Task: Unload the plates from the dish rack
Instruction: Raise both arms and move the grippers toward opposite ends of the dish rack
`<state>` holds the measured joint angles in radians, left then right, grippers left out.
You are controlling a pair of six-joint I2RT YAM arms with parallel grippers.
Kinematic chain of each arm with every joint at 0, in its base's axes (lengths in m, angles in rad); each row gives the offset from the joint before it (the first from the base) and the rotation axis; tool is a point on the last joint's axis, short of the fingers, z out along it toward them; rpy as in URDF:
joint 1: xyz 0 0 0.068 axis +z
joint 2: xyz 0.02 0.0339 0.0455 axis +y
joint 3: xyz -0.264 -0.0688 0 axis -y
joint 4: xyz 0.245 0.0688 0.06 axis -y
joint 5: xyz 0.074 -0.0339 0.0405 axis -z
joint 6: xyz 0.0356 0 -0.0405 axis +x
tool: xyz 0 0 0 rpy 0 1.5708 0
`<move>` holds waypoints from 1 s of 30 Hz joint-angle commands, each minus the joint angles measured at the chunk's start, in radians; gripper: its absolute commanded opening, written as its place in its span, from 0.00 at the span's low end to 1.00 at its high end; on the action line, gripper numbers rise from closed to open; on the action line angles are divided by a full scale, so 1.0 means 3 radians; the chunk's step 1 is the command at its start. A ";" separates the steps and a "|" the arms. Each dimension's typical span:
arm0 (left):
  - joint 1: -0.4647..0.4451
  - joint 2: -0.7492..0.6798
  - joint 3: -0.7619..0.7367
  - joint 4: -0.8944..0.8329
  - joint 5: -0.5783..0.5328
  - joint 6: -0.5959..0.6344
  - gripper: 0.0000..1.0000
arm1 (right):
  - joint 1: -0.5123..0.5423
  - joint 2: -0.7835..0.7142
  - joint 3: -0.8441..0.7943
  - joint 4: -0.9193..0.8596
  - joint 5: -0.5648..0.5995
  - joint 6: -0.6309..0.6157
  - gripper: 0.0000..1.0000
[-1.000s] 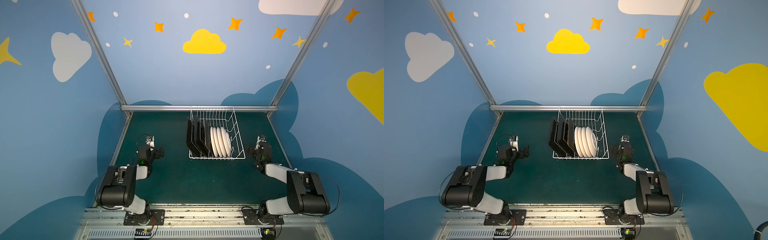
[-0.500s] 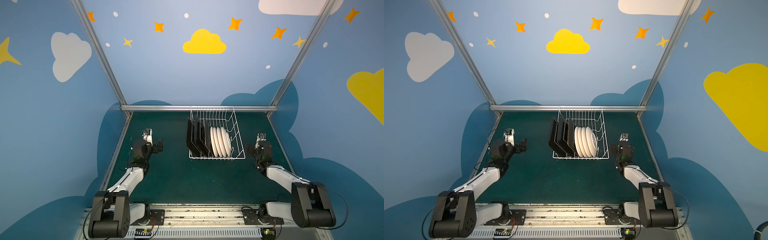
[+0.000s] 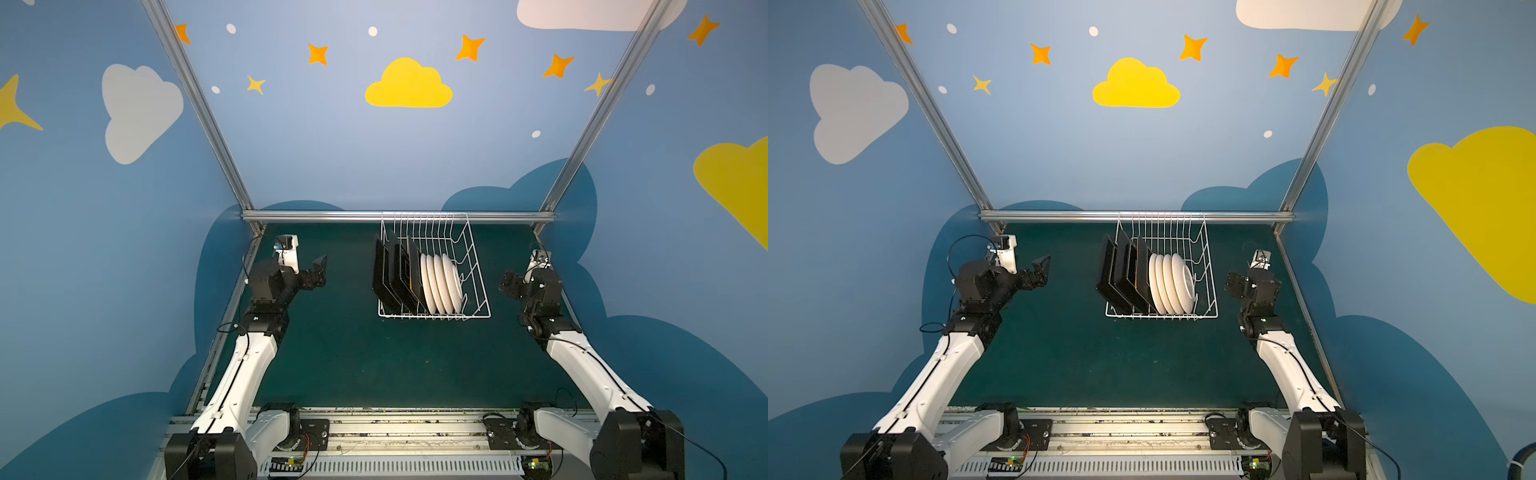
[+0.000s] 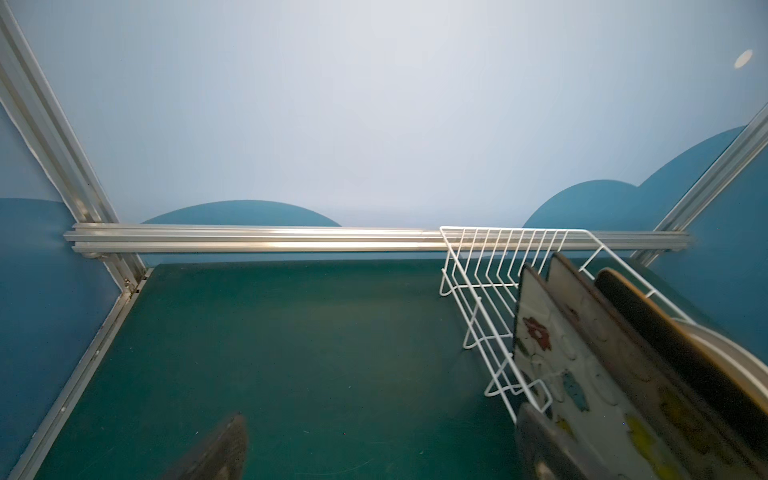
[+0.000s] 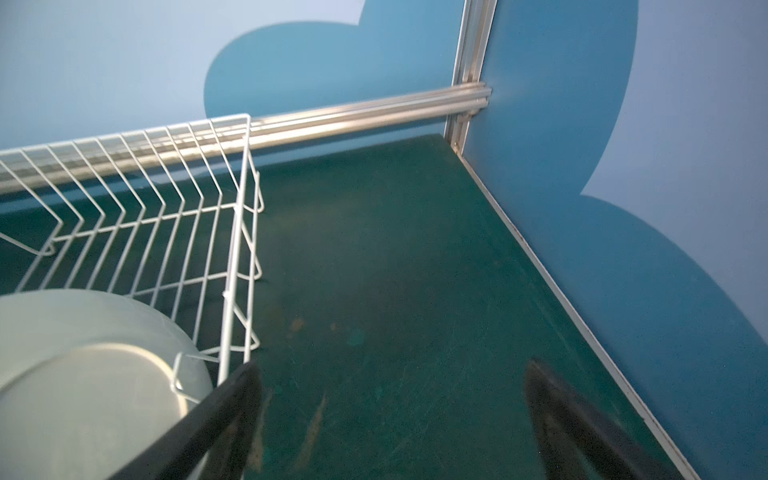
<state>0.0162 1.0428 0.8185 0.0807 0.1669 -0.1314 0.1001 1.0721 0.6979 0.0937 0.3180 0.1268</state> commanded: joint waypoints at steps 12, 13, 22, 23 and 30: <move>-0.0290 0.0473 0.1336 -0.1741 0.0566 -0.0407 1.00 | 0.0004 -0.0454 0.0554 -0.0949 -0.1381 -0.0153 0.98; -0.0334 0.0496 0.1387 -0.1777 0.0569 -0.0445 1.00 | 0.0006 -0.0468 0.0609 -0.1010 -0.1423 -0.0159 0.98; -0.0536 0.0949 0.1955 -0.2308 0.0687 -0.0728 1.00 | 0.0023 -0.0416 0.1088 -0.1496 -0.2110 -0.0202 0.98; -0.0575 0.1020 0.2022 -0.2383 0.0678 -0.0730 1.00 | 0.0025 -0.0386 0.1147 -0.1562 -0.2179 -0.0214 0.98; -0.0833 0.1449 0.2414 -0.2798 0.0546 -0.0716 0.97 | 0.0059 -0.0233 0.1396 -0.1857 -0.2524 -0.0247 0.98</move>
<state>-0.2115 1.4422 1.4960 -0.6605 0.3416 -0.3447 0.1108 0.9855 1.0805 -0.3878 -0.3592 0.0658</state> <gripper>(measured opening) 0.971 0.980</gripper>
